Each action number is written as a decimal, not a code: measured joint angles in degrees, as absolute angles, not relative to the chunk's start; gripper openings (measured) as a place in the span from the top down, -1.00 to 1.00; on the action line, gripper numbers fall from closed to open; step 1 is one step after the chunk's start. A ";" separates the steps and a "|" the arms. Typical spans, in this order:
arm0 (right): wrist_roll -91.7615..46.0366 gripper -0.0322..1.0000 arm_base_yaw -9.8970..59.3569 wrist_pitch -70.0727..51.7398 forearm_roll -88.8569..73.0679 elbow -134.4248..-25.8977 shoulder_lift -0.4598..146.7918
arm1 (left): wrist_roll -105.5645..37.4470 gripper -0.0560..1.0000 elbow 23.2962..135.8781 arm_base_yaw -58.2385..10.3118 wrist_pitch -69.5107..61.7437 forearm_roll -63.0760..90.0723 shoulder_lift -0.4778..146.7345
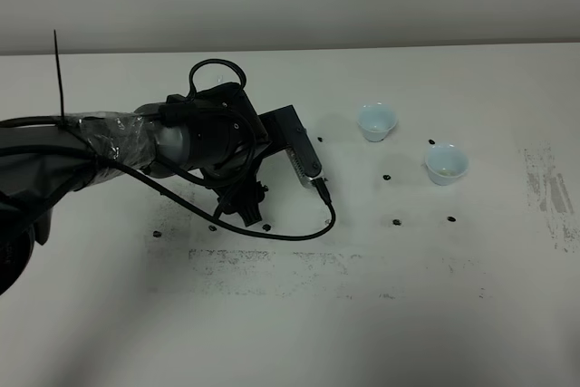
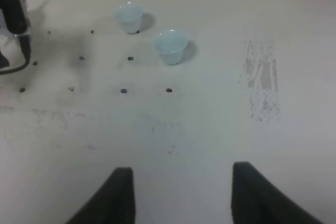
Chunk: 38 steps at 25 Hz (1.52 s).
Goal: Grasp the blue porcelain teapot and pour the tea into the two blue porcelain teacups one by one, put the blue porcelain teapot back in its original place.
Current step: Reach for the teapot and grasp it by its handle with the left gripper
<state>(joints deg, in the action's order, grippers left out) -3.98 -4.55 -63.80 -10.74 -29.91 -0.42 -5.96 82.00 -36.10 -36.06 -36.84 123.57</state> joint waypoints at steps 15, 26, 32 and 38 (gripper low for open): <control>-3.98 0.08 -4.55 -63.80 -10.74 -29.91 -0.42 | -1.90 -0.41 82.00 -36.10 -43.04 -40.04 123.57; -3.98 0.08 -4.55 -63.80 -10.74 -29.91 -0.42 | 2.73 -0.41 82.00 -36.15 -45.98 -41.17 123.57; -3.98 0.08 -4.55 -63.80 -10.74 -29.91 -0.42 | 3.19 -0.41 82.00 -36.15 -47.25 -41.12 123.57; -3.98 0.08 -4.55 -63.80 -10.74 -29.91 -0.42 | -4.09 -0.41 82.00 -36.54 -43.43 -38.30 123.57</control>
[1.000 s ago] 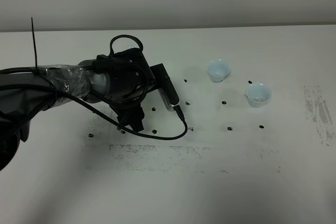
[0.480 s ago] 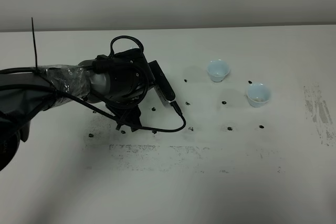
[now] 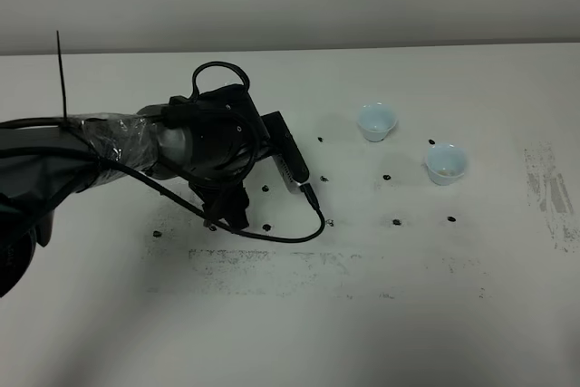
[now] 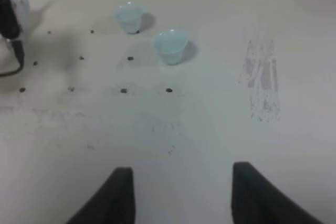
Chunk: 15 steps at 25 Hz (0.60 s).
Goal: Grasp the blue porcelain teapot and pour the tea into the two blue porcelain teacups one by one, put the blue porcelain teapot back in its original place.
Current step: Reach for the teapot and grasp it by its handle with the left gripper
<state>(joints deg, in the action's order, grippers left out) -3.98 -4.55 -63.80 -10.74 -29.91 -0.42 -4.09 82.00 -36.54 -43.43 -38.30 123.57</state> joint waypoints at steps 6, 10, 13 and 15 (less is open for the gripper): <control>-3.98 0.08 -4.55 -63.80 -10.74 -29.91 -0.42 | -8.98 -0.41 82.00 -36.71 -41.85 -38.16 123.57; -3.98 0.08 -4.55 -63.80 -10.74 -29.91 -0.42 | -9.16 -0.41 82.00 -36.71 -42.18 -38.97 123.57; -3.98 0.08 -4.55 -63.80 -10.74 -29.91 -0.42 | -9.21 -0.41 82.00 -36.66 -42.74 -39.11 123.57; -3.98 0.08 -4.55 -63.80 -10.74 -29.91 -0.42 | -9.21 -0.41 82.00 -36.50 -42.74 -39.31 123.59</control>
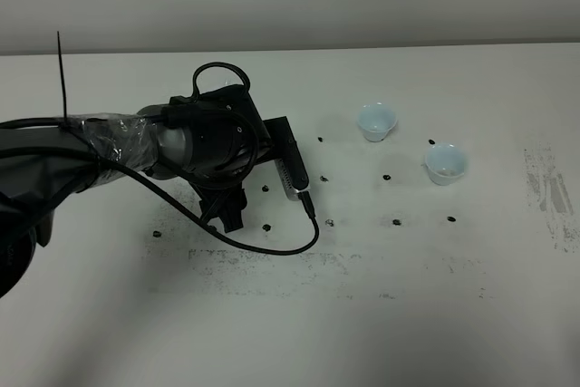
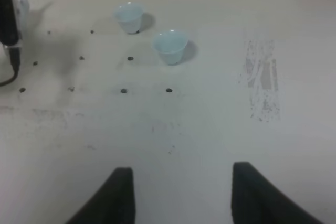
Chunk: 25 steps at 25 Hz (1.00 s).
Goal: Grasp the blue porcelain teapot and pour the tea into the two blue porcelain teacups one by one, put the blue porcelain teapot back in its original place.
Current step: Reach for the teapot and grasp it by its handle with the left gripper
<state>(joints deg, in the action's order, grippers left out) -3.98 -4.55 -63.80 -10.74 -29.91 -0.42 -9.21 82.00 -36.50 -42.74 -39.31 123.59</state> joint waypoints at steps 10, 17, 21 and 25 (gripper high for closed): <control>-3.98 0.08 -4.55 -63.80 -10.74 -29.91 -0.42 | -11.95 -0.41 82.00 -36.42 -40.43 -39.68 123.75; -3.98 0.08 -4.55 -63.80 -10.74 -29.91 -0.42 | -14.00 -0.41 82.00 -35.44 -40.66 -39.78 123.75; -3.98 0.08 -4.55 -63.80 -10.74 -29.91 -0.42 | -14.05 -0.41 82.00 -34.93 -41.67 -39.91 123.75; -3.98 0.08 -4.55 -63.80 -10.74 -29.91 -0.42 | -13.82 -0.41 82.00 -34.78 -43.18 -39.91 123.75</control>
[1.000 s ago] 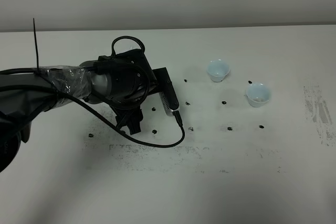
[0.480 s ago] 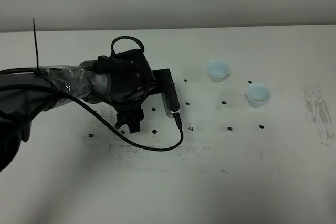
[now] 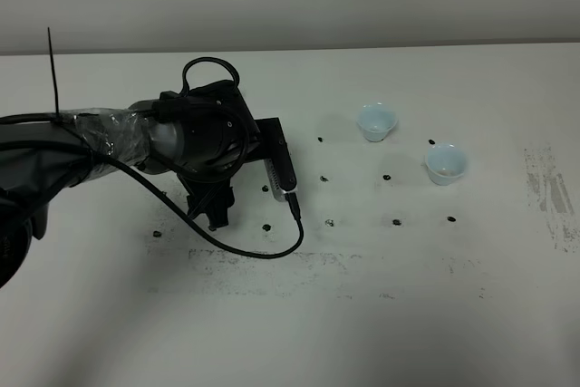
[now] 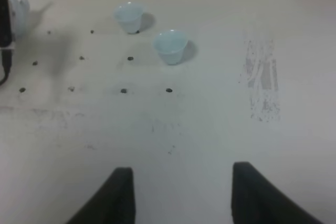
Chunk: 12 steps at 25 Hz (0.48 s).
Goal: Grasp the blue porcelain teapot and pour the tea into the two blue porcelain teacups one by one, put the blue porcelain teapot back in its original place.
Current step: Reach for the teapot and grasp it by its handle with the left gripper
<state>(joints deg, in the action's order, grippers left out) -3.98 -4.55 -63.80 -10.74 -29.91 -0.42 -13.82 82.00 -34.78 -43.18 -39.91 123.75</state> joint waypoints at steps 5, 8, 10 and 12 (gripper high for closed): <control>-3.98 0.08 -4.55 -63.80 -10.74 -29.91 -0.42 | -11.82 -0.41 82.00 -34.78 -44.59 -40.18 123.75; -3.98 0.08 -4.55 -63.80 -10.74 -29.91 -0.42 | -9.90 -0.41 82.00 -34.78 -45.33 -41.58 123.75; -3.98 0.08 -4.55 -63.80 -10.74 -29.91 -0.42 | -8.34 -0.41 82.00 -34.78 -46.04 -42.34 123.75; -3.98 0.08 -4.55 -63.80 -10.74 -29.91 -0.42 | -7.24 -0.41 82.00 -34.78 -46.90 -42.40 123.75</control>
